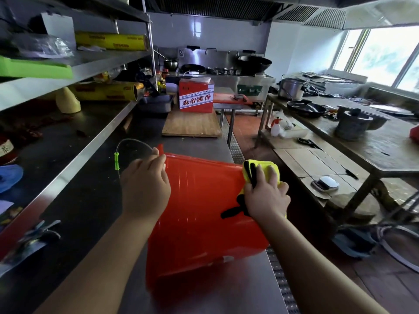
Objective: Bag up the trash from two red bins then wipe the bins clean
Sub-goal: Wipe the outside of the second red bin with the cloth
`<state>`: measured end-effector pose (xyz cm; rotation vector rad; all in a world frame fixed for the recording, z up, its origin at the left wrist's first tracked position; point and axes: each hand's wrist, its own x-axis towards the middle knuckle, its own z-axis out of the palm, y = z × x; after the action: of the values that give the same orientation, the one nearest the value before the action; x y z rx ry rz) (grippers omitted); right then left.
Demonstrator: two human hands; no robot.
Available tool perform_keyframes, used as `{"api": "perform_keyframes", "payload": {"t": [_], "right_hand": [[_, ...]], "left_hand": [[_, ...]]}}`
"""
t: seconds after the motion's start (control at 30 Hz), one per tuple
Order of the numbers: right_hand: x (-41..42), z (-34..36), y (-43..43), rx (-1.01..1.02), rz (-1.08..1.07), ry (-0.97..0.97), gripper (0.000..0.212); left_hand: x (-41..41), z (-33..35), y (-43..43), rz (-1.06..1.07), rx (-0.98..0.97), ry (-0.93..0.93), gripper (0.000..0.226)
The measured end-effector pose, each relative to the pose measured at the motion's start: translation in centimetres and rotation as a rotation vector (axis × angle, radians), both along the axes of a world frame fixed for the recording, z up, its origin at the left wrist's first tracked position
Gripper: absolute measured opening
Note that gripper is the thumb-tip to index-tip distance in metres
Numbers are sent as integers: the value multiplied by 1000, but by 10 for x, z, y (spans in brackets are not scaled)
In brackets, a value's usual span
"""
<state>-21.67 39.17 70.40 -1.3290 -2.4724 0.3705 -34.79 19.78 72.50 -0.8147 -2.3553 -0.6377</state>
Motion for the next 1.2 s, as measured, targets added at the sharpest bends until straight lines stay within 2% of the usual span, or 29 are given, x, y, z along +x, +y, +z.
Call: {"api": "perform_keyframes", "payload": {"t": [0.23, 0.43, 0.5, 0.7, 0.8, 0.87, 1.03, 1.2], "right_hand": [[-30, 20, -81, 124, 430, 27, 68], [-27, 15, -96, 172, 583, 6, 71], [-21, 10, -79, 151, 541, -6, 70], [-6, -8, -9, 11, 129, 11, 64], [-3, -10, 10, -29, 44, 26, 62], [-4, -9, 16, -40, 17, 31, 61], [-15, -4, 19, -45, 14, 25, 60], [-13, 0, 16, -38, 28, 31, 58]], "left_hand": [[-7, 5, 5, 69, 24, -22, 36], [-13, 6, 5, 75, 29, -83, 31], [-16, 7, 7, 72, 47, -88, 30], [-20, 8, 12, 2, 139, 36, 28], [-12, 8, 10, -33, 152, 62, 19], [-4, 7, 7, -59, 125, 6, 24], [20, 2, -2, -81, 111, -327, 47], [30, -1, -6, -138, 175, -386, 49]]}}
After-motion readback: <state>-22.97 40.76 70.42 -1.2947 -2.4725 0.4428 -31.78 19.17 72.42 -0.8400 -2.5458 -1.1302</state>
